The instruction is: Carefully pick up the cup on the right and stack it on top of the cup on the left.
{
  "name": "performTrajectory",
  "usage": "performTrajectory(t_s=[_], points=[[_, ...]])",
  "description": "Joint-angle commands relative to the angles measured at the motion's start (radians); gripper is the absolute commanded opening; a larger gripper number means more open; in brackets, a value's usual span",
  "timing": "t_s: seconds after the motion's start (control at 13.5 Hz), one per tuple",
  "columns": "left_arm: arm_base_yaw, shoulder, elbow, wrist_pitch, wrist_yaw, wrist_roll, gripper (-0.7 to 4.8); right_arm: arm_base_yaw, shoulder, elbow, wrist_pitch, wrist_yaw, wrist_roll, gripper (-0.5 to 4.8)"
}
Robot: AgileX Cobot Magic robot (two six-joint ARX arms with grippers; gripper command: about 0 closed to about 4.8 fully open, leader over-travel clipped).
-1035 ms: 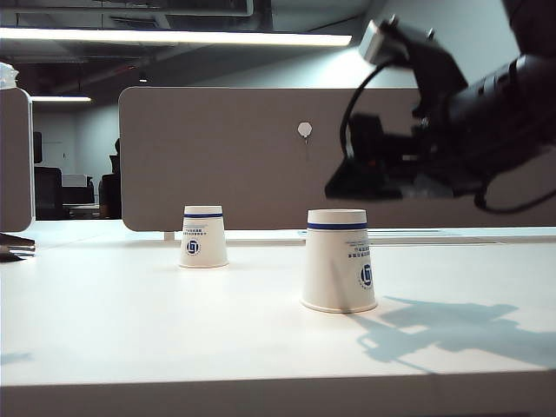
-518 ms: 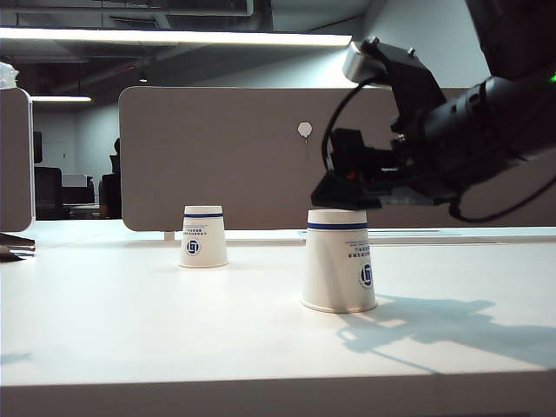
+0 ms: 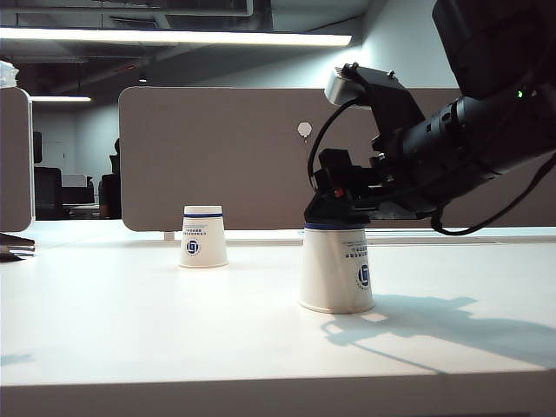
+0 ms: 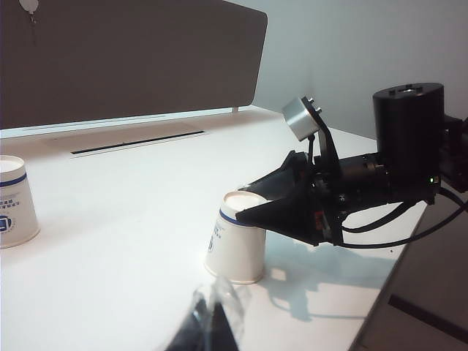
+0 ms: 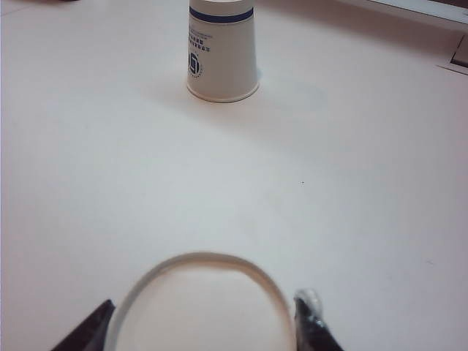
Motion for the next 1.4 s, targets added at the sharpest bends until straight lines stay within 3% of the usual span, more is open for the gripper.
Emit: performTrajectory(t_s=[0.07,0.15,0.22,0.3,0.44,0.59,0.89,1.4], points=[[0.000,0.000,0.002,0.019,0.006,0.001,-0.06,0.000,-0.002,0.005,0.055,-0.001,-0.002,2.91],[0.000,0.000,0.002,0.019,0.006,0.001,-0.06,0.000,0.008,0.238,0.030,-0.003,-0.030,2.92],[0.000,0.000,0.002,0.019,0.006,0.001,-0.06,-0.006,0.166,0.425,0.013,-0.055,-0.044,2.92],[0.000,0.000,0.002,0.019,0.006,0.001,-0.06,-0.006,0.249,0.529,0.008,-0.074,-0.044,2.92],[0.000,0.000,0.002,0.019,0.006,0.001,-0.06,-0.006,0.301,0.616,-0.010,-0.088,-0.044,2.91],[0.000,0.000,0.002,0.019,0.006,0.001,-0.06,-0.012,0.422,0.838,-0.094,-0.092,-0.048,2.92],[0.000,0.000,0.002,0.019,0.005,0.002,-0.06,-0.018,0.659,1.127,-0.178,-0.140,-0.051,2.92],[0.000,0.000,0.002,0.019,0.006,0.001,-0.06,-0.021,0.716,1.126,-0.340,-0.153,-0.051,2.92]])
